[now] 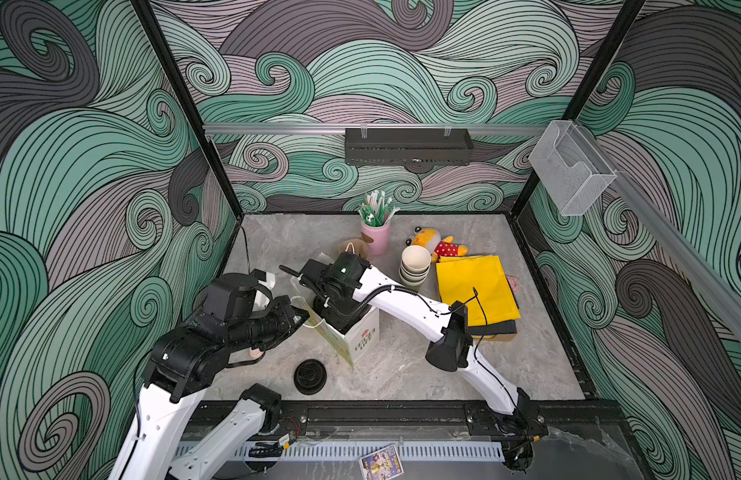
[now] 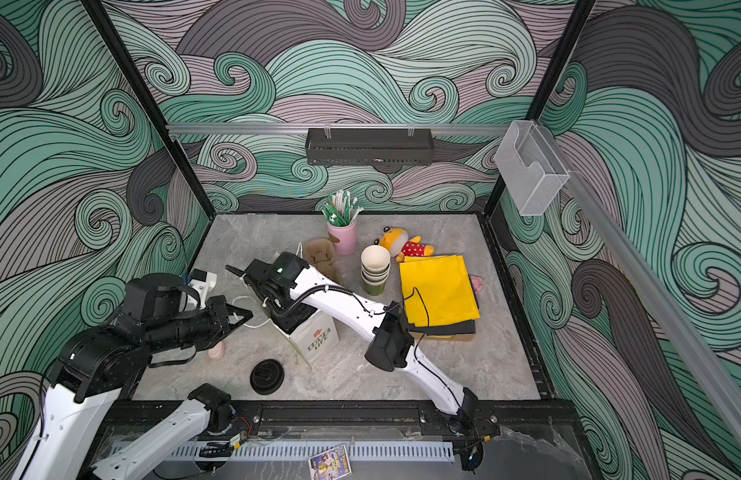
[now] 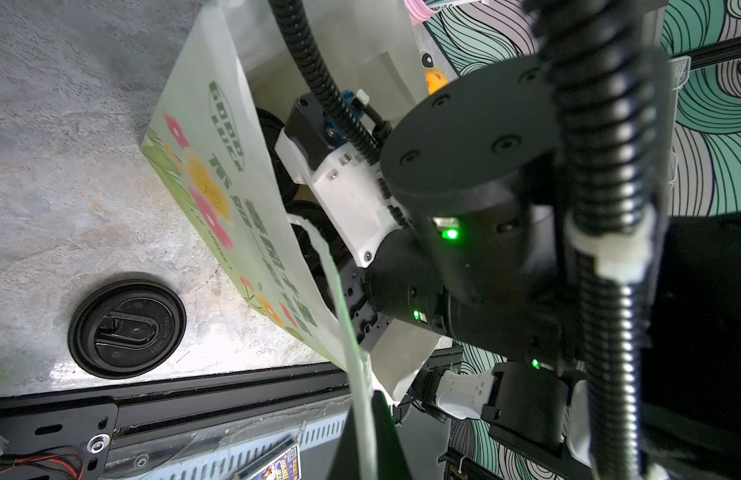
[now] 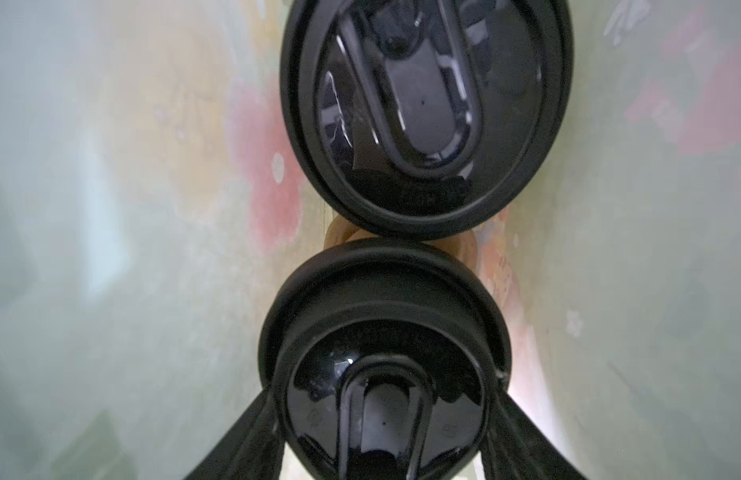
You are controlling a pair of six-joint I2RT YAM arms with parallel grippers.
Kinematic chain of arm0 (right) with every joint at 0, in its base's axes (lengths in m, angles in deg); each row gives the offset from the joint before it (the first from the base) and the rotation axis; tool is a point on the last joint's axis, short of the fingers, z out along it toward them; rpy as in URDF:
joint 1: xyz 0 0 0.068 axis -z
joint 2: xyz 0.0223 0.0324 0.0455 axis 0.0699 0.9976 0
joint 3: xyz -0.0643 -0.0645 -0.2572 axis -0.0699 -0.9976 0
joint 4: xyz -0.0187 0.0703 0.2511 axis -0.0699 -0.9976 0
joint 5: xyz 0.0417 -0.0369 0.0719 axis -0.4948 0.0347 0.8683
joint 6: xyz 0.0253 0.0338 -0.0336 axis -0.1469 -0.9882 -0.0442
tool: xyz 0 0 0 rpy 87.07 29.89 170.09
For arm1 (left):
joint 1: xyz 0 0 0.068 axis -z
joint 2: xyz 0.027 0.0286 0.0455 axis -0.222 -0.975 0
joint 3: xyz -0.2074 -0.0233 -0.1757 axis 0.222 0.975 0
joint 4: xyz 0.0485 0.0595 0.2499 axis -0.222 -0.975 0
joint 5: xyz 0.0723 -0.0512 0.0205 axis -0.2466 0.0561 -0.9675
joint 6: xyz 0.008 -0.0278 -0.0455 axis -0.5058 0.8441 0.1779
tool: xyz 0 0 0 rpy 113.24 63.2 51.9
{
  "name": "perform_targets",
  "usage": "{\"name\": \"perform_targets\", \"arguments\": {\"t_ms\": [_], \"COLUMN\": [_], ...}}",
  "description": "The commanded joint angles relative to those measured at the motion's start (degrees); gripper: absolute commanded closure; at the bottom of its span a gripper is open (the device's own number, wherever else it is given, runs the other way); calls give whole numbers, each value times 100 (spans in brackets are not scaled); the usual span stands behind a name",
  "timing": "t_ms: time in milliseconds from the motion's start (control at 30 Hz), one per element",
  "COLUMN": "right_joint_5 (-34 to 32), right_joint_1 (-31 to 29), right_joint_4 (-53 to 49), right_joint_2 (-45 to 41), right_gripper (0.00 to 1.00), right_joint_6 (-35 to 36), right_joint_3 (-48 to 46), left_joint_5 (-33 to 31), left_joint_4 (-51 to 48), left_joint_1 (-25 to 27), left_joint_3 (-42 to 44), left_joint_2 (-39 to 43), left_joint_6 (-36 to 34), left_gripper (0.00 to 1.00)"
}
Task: Pack the takeout coffee
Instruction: 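Lower the held cup into the bag beside the other cups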
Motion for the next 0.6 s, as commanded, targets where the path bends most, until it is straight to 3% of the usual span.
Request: {"name": "perform_targets", "arguments": {"t_ms": [0,567], "right_joint_5": [-115,-178], "right_joint_1": [-28,-15], "right_joint_4": [-1001,-699], "right_joint_2": [244,423], "right_gripper": [47,49], "right_joint_6": [46,81], "right_joint_3": [13,-310], "left_joint_5": [-108,-126], "left_joint_4": [-156,-178], "left_joint_1": [37,42], "left_joint_3": [-44,-49], "left_joint_2": [-4,4], "left_joint_6": [-116,-133], "left_gripper": [100,100]}}
